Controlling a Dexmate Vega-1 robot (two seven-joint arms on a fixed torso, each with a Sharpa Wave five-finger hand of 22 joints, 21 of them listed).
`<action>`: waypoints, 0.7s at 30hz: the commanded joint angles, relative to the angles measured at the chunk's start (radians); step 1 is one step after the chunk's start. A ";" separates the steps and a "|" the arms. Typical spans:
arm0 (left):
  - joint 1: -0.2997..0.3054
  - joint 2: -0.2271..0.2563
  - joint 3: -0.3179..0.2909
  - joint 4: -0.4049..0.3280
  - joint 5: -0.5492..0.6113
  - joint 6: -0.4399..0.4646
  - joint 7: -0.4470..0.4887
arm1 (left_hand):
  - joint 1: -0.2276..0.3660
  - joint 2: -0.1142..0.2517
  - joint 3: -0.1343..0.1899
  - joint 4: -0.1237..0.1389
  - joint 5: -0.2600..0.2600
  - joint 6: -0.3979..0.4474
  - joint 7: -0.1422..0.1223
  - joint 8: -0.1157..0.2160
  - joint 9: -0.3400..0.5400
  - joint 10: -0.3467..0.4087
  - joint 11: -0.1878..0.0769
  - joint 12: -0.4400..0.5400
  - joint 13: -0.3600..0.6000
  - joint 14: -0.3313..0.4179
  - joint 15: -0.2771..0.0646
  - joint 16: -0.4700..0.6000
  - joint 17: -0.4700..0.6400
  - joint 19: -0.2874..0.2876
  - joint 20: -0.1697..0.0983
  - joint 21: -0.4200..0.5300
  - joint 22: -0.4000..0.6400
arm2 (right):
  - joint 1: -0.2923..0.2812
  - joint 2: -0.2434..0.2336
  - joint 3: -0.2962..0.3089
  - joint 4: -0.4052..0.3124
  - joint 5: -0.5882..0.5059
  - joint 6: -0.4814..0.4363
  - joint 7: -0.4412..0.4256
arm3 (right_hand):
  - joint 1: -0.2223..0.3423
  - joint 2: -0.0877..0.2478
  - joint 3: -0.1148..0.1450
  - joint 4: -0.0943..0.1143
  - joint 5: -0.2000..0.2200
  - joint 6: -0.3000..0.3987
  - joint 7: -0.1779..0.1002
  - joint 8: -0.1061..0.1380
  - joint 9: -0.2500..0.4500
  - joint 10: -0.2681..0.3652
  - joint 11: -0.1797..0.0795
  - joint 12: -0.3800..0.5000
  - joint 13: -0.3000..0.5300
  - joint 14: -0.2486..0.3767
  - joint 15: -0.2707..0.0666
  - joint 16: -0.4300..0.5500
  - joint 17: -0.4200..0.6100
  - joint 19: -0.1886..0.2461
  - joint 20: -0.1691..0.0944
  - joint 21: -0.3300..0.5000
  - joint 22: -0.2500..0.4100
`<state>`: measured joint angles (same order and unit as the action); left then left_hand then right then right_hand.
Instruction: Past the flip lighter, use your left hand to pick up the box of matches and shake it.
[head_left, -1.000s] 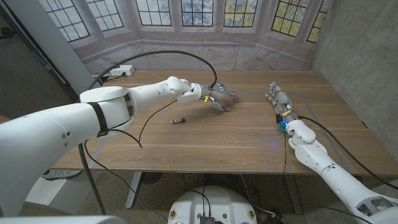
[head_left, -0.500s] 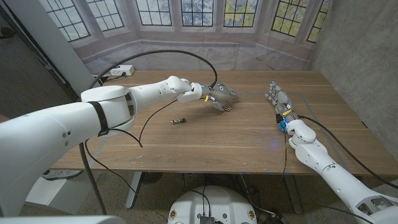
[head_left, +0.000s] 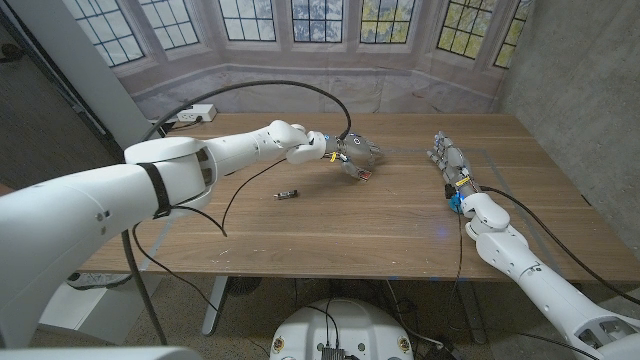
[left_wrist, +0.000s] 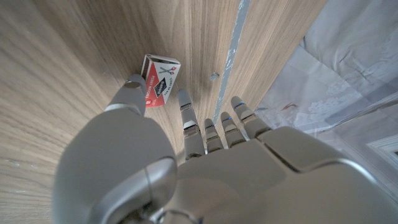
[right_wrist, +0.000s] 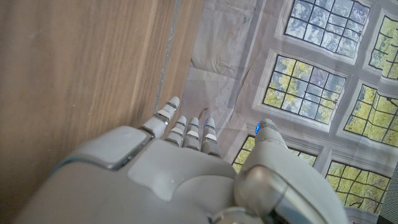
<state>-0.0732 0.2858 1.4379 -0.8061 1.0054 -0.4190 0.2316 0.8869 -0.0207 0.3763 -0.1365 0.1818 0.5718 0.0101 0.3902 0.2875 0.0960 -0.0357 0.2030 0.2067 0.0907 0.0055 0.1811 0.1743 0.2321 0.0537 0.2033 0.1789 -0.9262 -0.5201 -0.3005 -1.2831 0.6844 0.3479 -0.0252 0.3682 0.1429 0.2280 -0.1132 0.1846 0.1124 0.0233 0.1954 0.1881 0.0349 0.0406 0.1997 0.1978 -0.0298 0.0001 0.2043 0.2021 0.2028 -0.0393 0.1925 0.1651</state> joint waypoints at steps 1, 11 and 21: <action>0.010 0.014 -0.019 -0.038 0.003 0.007 -0.036 | -0.010 -0.001 -0.002 -0.002 -0.003 -0.003 -0.003 -0.004 0.000 -0.005 0.001 -0.001 0.003 -0.003 0.003 -0.002 0.005 -0.006 0.001 -0.002 0.004 | -0.012 -0.005 0.005 -0.015 0.000 0.002 -0.009 | 0.003 0.005 0.004 -0.007 -0.001 0.006 -0.001 0.001 0.003 0.006 -0.004 0.003 0.003 0.000 -0.002 0.005 0.004 0.009 -0.029 -0.001 0.005; 0.019 0.014 -0.022 -0.043 0.012 0.003 -0.036 | -0.013 0.001 -0.004 -0.002 -0.002 0.031 -0.005 0.004 -0.004 -0.002 0.001 0.003 0.002 -0.003 0.004 0.001 0.004 -0.007 0.001 -0.002 0.004 | -0.016 -0.005 0.005 -0.012 0.003 0.002 -0.005 | 0.003 0.005 0.005 -0.007 -0.001 0.006 -0.001 0.001 0.003 0.006 -0.004 0.002 0.003 0.000 -0.002 0.005 0.004 0.009 -0.028 -0.001 0.005; 0.029 0.012 -0.026 -0.052 0.017 0.012 -0.041 | -0.010 0.002 -0.003 -0.005 -0.001 0.062 -0.010 0.014 -0.005 0.005 -0.001 0.007 0.002 0.002 0.002 0.003 0.004 -0.005 -0.002 0.000 0.004 | -0.028 -0.007 0.010 -0.013 0.010 0.006 0.000 | 0.002 0.005 0.005 -0.007 -0.001 0.006 0.000 0.001 0.003 0.005 -0.004 0.002 0.003 0.000 -0.003 0.005 0.004 0.009 -0.028 -0.001 0.005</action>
<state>-0.0544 0.2975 1.4161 -0.8471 1.0155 -0.4120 0.1966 0.8788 -0.0211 0.3723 -0.1407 0.1819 0.6154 0.0009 0.3967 0.2790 0.0948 -0.0343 0.2031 0.2067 0.0855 0.0107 0.1813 0.1743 0.2321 0.0536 0.2034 0.1789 -0.9426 -0.5239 -0.2951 -1.2933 0.6895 0.3508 -0.0288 0.3682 0.1429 0.2320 -0.1172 0.1846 0.1124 0.0233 0.1954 0.1881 0.0349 0.0406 0.1997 0.1977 -0.0297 0.0001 0.2043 0.2021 0.2028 -0.0393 0.1925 0.1651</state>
